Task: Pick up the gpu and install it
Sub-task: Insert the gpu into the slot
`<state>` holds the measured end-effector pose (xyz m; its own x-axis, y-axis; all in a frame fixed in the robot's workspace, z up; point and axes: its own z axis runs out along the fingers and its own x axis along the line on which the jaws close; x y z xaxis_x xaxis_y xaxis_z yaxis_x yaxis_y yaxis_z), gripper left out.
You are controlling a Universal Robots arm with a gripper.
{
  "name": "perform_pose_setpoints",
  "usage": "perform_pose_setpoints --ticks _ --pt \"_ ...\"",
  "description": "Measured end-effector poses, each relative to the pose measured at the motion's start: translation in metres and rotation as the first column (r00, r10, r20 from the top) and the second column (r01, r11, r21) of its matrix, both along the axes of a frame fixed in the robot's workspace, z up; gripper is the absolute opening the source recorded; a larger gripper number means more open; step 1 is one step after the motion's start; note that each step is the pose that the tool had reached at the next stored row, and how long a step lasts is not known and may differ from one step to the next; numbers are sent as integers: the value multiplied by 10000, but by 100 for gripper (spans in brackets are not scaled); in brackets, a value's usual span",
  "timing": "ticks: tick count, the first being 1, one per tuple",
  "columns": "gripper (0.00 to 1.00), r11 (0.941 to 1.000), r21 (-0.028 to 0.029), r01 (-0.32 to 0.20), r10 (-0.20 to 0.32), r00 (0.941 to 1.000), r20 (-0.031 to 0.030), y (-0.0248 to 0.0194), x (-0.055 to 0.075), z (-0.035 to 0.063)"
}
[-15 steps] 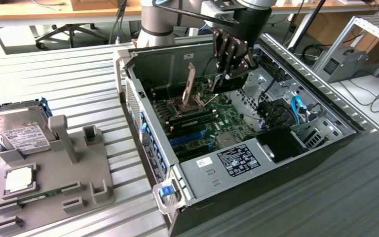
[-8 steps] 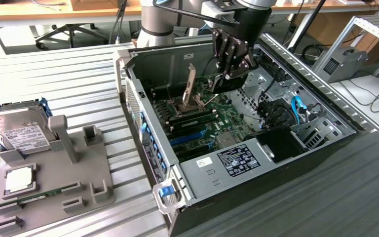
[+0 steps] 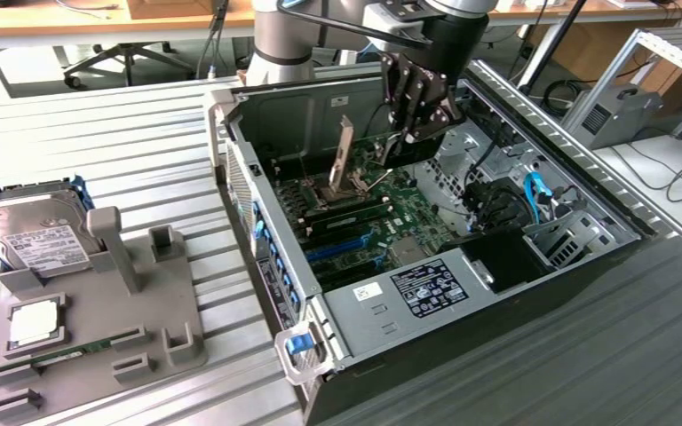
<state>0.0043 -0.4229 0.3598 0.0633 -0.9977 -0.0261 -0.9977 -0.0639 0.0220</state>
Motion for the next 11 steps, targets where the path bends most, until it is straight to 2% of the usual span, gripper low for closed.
perform_pose_setpoints --ticks 11 --pt "26 9993 0 -371 371 9993 0 0 0 -2"
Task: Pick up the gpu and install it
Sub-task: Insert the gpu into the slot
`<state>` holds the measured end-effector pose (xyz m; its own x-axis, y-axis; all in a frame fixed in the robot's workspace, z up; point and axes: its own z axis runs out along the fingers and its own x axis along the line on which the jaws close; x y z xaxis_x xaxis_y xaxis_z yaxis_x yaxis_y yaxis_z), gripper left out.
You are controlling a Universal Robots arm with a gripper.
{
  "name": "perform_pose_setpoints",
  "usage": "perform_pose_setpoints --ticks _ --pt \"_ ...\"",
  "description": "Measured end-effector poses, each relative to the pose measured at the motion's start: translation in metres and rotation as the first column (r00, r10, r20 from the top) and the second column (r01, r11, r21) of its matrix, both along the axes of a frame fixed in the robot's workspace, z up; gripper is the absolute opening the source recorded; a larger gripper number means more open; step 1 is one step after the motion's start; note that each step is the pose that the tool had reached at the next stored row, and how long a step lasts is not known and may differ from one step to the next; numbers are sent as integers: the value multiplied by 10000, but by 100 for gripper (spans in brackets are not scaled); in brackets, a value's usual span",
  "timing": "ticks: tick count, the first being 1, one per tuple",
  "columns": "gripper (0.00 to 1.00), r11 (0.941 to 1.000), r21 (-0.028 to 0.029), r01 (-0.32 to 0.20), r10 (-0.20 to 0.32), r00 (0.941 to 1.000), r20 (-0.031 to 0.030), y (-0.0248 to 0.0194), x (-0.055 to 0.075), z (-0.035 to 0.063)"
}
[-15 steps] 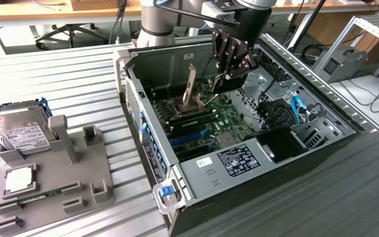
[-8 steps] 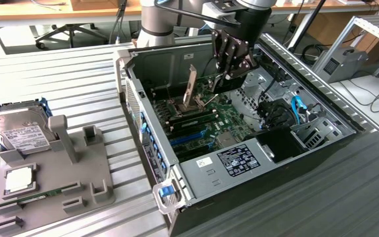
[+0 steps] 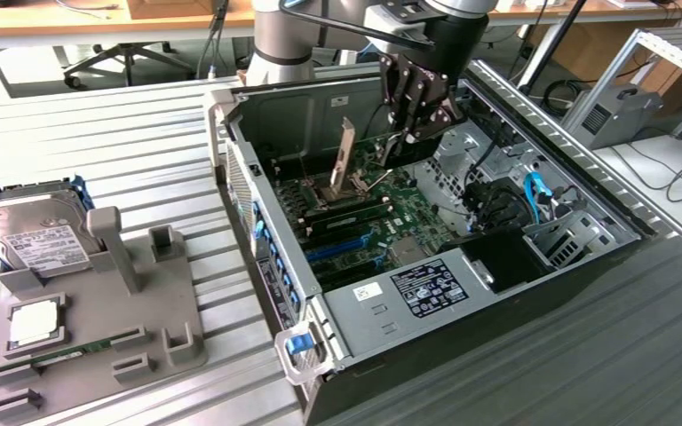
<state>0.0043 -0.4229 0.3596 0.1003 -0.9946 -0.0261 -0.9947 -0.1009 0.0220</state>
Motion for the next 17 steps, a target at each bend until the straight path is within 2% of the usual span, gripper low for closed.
perform_pose_setpoints --ticks 17 --pt "26 9990 0 -448 448 9990 0 0 0 -2"
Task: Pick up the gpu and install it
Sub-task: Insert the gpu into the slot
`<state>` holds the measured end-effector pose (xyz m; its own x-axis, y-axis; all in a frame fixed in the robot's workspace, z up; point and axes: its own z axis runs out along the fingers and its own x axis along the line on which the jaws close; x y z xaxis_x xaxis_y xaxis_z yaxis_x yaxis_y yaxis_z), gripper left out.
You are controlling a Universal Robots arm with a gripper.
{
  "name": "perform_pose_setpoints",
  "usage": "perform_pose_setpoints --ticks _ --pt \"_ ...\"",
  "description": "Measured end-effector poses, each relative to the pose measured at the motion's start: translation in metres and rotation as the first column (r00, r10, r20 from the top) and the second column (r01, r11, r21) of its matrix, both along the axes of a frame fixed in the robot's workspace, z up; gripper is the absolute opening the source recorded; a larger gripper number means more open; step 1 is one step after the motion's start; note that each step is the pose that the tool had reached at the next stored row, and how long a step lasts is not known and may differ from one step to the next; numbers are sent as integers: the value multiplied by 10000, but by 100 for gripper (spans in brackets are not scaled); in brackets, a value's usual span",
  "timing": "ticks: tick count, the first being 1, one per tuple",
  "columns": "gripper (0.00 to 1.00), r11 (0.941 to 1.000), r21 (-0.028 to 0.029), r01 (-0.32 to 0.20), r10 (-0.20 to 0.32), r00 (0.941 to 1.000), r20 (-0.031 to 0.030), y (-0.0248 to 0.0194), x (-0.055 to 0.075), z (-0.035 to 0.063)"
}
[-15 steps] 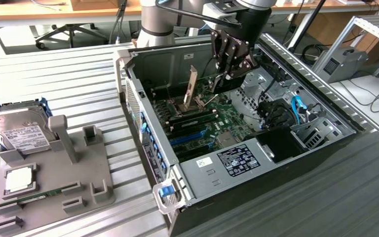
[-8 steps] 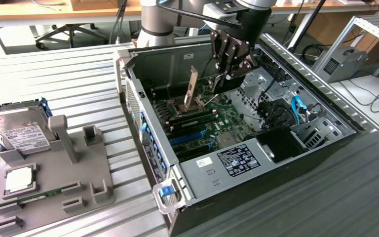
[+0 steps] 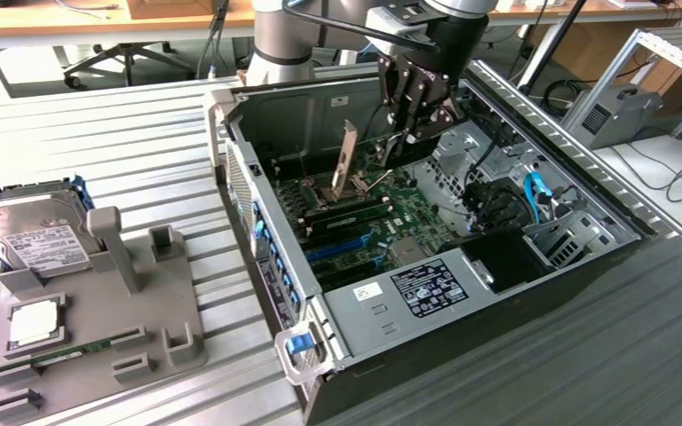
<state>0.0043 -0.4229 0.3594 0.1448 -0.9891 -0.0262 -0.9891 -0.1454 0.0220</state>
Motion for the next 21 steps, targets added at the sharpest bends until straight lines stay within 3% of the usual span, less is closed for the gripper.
perform_pose_setpoints --ticks 21 --pt "26 9974 0 -724 724 9974 0 0 0 -4"
